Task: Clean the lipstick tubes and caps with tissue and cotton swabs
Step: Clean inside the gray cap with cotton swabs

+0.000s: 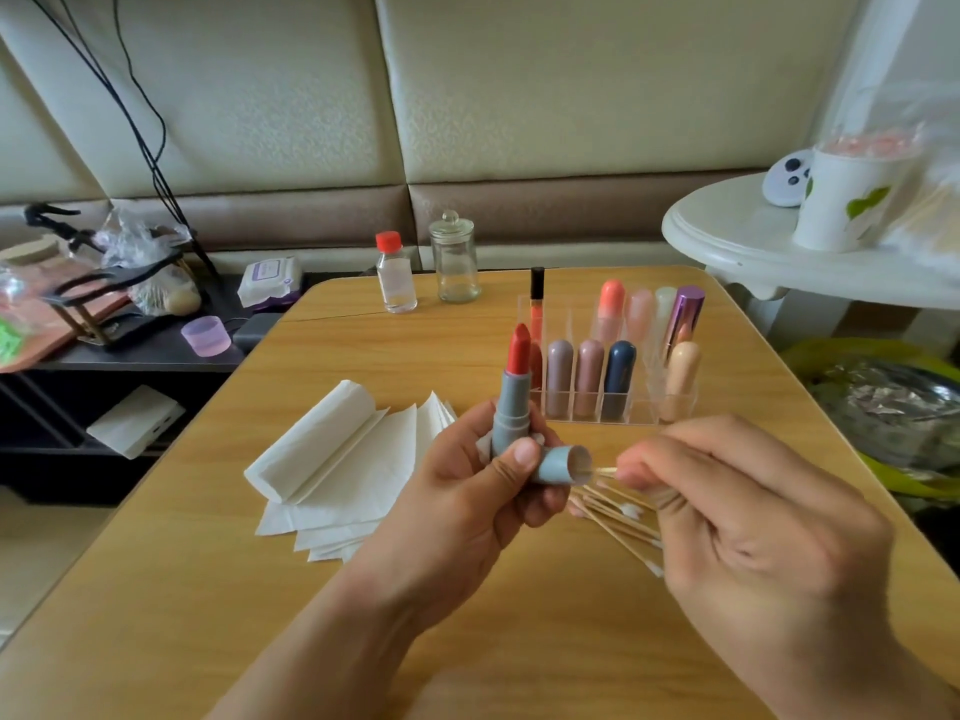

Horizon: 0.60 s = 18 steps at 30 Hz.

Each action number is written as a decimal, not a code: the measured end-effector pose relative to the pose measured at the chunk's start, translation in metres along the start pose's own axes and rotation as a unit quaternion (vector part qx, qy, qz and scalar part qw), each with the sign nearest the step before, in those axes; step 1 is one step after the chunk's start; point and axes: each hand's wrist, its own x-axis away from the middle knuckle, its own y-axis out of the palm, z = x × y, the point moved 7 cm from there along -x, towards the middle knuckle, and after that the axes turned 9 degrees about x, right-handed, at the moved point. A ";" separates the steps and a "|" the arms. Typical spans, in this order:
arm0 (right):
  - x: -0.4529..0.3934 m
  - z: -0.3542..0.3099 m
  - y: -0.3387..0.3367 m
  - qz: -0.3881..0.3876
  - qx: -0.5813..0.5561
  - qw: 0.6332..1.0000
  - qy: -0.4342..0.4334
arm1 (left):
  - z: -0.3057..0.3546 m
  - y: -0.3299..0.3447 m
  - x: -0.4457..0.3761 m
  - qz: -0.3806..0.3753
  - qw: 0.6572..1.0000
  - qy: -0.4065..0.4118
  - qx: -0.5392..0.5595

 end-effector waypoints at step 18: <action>0.005 0.058 0.030 -0.125 -0.133 0.949 0.256 | 0.015 -0.023 -0.005 0.107 0.993 0.038 -0.018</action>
